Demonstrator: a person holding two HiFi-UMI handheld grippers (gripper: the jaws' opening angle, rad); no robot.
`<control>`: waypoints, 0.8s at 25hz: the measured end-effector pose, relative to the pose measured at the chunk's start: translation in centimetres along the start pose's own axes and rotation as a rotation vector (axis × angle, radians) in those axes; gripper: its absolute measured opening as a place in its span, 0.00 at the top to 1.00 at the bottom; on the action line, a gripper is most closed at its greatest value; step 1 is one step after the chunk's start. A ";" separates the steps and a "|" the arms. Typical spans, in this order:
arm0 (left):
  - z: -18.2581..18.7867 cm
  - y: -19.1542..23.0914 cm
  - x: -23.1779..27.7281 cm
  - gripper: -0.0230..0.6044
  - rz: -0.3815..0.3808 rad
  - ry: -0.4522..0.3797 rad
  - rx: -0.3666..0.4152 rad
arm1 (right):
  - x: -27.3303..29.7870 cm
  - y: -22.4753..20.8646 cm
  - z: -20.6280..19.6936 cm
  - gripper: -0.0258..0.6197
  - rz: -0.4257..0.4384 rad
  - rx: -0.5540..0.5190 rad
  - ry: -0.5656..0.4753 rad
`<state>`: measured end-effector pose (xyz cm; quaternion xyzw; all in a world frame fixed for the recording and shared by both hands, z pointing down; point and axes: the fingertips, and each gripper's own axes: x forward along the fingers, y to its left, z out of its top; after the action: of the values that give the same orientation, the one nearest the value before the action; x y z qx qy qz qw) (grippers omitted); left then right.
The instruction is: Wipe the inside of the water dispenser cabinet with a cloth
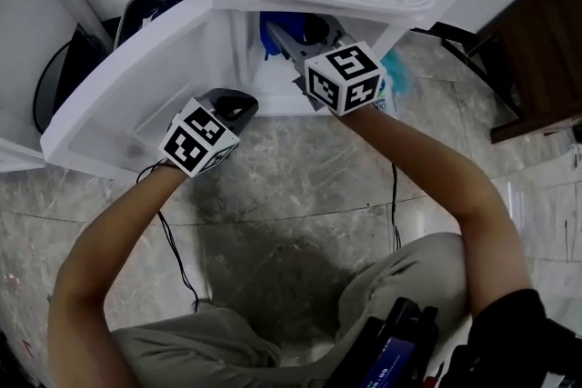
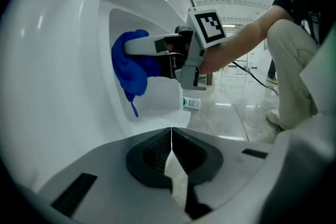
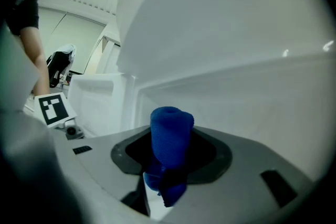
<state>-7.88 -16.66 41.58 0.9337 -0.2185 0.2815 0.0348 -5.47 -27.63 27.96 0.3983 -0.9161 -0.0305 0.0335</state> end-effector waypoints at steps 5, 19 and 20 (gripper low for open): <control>3.8 -1.3 1.2 0.94 0.006 -0.120 -0.001 | -4.8 0.7 -0.5 0.74 0.082 -0.028 0.133; 12.3 -5.4 4.9 0.46 0.026 -0.248 0.307 | -12.8 0.6 -3.3 0.74 0.133 0.311 0.251; 12.1 -5.7 4.9 0.46 0.034 -0.235 0.333 | -12.8 1.0 -3.5 0.73 0.148 0.347 0.251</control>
<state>4.42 -15.76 34.39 0.9491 -0.1871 0.2035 -0.1507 2.84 -17.70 31.01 0.3307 -0.9229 0.1800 0.0806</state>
